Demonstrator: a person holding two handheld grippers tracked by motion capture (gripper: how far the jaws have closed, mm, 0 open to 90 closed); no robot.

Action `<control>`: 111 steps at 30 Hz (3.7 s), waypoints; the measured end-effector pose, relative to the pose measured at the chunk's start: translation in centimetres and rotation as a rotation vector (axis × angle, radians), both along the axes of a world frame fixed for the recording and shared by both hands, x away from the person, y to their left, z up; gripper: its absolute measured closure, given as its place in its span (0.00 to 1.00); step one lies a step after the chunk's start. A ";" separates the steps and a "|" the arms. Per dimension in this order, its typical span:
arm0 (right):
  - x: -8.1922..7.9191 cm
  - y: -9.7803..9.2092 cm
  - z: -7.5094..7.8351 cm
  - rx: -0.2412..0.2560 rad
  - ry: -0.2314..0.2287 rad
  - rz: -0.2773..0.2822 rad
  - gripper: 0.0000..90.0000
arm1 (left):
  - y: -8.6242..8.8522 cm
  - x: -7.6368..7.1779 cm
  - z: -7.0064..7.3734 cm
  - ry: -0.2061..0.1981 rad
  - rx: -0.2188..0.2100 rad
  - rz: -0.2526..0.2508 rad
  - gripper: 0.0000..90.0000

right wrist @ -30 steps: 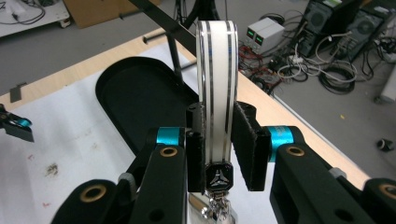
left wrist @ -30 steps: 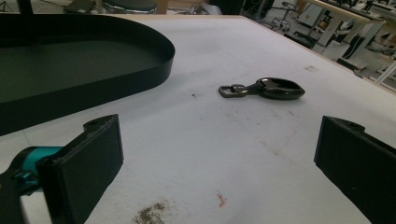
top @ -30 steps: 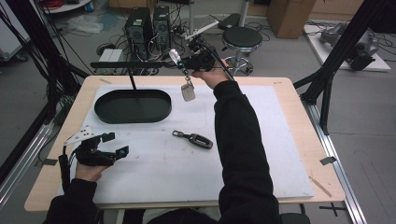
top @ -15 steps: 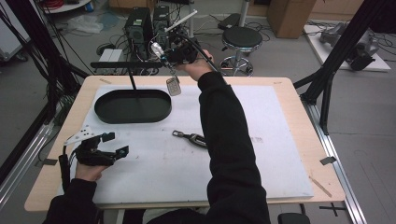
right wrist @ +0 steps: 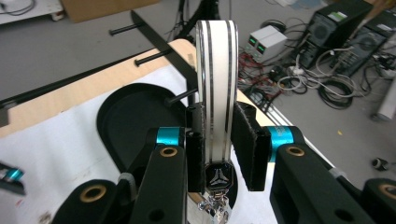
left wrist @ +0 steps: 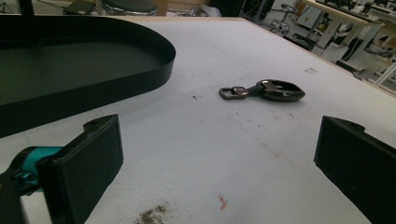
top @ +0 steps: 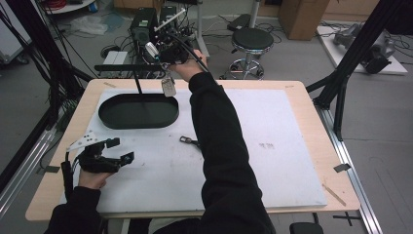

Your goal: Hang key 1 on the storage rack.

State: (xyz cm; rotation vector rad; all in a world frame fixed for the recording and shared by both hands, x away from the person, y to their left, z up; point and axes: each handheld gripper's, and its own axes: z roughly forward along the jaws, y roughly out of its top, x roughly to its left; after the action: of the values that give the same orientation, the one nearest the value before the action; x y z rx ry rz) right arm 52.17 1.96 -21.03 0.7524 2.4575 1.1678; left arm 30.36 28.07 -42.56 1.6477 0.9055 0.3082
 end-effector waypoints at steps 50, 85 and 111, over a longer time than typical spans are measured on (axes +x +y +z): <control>2.5 2.2 -3.5 0.134 -0.041 -0.205 0.34 | -0.1 0.2 -0.1 0.003 -0.009 -0.004 0.02; -1.7 -9.3 -8.0 0.130 0.039 -0.187 0.01 | -0.3 0.2 -0.1 0.006 0.014 -0.009 0.02; -6.8 -11.9 -12.4 0.107 0.106 -0.112 0.01 | -0.5 0.1 -0.1 0.011 0.032 -0.011 0.02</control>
State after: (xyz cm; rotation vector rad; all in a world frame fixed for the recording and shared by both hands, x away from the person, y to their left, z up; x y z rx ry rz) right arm 45.41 -9.91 -33.38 0.9936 2.4171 1.2547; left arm 30.48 27.56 -42.63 1.6844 0.9031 0.3076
